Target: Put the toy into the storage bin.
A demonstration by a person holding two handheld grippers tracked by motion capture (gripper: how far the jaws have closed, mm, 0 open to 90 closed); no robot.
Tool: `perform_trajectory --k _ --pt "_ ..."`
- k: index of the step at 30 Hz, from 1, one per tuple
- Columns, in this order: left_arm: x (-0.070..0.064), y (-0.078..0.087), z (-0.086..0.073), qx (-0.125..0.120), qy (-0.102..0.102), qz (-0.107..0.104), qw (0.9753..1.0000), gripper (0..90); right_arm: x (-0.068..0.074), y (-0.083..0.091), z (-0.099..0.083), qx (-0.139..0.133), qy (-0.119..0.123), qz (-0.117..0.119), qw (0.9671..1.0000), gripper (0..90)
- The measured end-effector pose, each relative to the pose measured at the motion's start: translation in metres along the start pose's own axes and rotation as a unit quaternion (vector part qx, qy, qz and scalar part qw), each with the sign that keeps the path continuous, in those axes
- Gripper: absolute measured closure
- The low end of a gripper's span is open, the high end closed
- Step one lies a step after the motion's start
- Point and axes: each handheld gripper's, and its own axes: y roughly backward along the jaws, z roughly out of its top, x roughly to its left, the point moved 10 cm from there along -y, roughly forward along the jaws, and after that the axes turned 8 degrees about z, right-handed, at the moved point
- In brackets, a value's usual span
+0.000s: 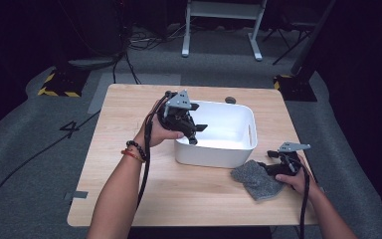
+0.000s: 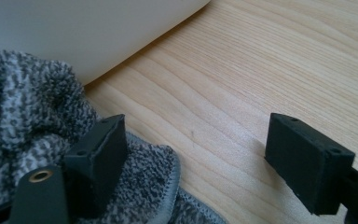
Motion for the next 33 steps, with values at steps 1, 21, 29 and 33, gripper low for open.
perform_trajectory --k 1,21,29,33 --pt "0.0 -0.001 -0.002 0.004 -0.002 -0.001 1.0 24.3 0.0 0.0 0.0 0.0 0.0 0.0 1.0 20.8" --pt "0.006 -0.017 -0.03 0.071 -0.006 0.004 0.9974 24.3 0.0 0.0 0.0 0.0 0.0 0.0 1.0 20.8" --pt "0.006 -0.024 -0.04 0.102 -0.007 -0.004 0.9947 24.3 0.0 0.0 0.0 0.0 0.0 0.0 1.0 20.8" --pt "0.006 -0.026 -0.044 0.114 -0.011 -0.008 0.9934 24.3 0.0 0.0 0.0 0.0 0.0 0.0 1.0 20.8"
